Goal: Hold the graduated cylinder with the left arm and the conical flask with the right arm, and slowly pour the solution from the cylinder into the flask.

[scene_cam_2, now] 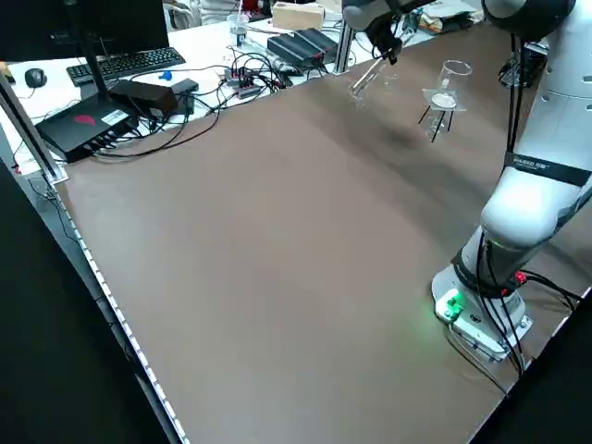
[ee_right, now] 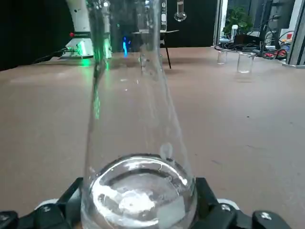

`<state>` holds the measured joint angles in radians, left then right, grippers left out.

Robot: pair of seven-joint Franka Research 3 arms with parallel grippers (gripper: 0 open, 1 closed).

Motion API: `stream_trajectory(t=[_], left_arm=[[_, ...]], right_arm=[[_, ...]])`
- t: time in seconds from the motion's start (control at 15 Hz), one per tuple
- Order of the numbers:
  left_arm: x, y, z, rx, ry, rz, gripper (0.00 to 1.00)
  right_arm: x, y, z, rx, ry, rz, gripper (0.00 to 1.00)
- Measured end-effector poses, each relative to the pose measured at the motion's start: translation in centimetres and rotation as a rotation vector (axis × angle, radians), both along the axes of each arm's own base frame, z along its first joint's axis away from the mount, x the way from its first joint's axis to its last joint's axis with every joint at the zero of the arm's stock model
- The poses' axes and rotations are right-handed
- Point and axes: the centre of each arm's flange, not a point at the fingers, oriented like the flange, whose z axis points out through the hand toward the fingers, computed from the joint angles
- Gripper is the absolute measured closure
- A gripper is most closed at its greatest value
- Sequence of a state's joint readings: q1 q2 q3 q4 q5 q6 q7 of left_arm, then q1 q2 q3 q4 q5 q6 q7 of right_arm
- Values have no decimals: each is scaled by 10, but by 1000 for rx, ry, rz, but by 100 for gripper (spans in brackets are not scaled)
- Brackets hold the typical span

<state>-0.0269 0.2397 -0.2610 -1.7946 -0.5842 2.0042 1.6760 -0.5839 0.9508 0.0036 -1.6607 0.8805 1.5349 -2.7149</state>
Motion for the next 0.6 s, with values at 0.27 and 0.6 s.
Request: stream_trajectory(t=[0.27, 0.6], left_arm=[[-16, -35, 12, 50, 10, 14, 66], [-35, -75, 10, 129, 13, 18, 66]], right_arm=[[3, -1, 0, 4, -8, -29, 4], [11, -4, 5, -12, -21, -35, 4]])
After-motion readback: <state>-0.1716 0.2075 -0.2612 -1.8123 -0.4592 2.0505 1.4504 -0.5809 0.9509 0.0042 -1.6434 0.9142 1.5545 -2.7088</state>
